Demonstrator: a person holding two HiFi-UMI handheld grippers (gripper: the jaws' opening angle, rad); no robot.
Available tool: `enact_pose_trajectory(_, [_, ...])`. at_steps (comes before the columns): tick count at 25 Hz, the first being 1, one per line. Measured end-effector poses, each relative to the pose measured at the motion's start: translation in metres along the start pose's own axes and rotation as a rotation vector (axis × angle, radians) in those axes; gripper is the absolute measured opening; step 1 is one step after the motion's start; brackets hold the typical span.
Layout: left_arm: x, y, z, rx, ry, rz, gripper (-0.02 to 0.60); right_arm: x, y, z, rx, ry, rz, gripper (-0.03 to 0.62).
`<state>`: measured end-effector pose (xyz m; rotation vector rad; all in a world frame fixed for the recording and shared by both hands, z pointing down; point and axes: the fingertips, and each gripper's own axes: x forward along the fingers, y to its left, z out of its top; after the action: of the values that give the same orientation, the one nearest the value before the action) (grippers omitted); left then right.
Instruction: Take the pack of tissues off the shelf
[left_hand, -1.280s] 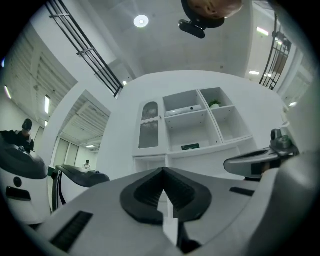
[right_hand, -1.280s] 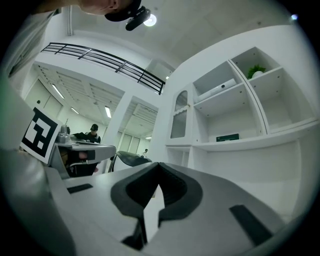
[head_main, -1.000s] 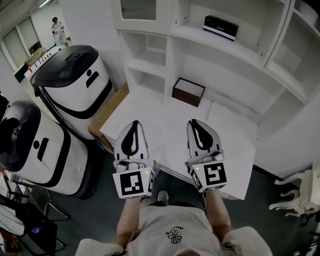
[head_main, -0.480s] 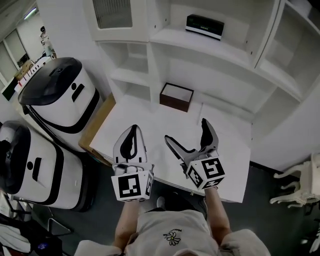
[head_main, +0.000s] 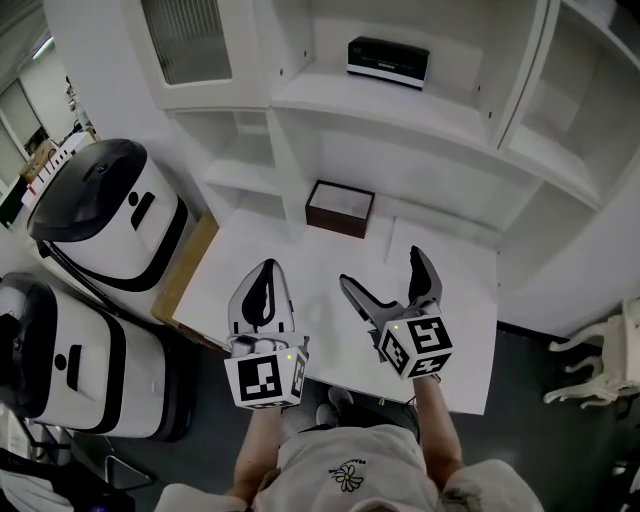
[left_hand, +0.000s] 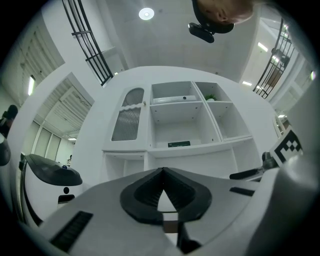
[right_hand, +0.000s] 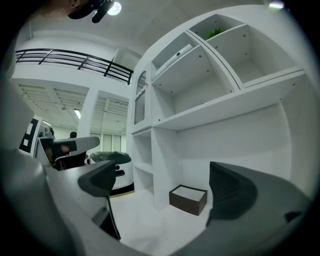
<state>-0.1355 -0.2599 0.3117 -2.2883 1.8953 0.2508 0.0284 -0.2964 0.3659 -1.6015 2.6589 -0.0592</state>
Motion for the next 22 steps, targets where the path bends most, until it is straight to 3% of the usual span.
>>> enact_pose_trajectory(6, [0.02,0.004,0.002,-0.007,-0.006,-0.007,0.0,0.005,-0.01,0.038,-0.036,-0.072,-0.014,0.563])
enact_pose_trajectory(16, [0.045,-0.006,0.001,-0.021,-0.009,-0.062,0.0,0.04,-0.042,0.186,-0.189,-0.242,-0.022,0.563])
enact_pose_trajectory(22, [0.057,-0.009,0.002,-0.023,-0.015,-0.08,0.0,0.083,-0.068,0.248,-0.158,-0.2,0.008,0.563])
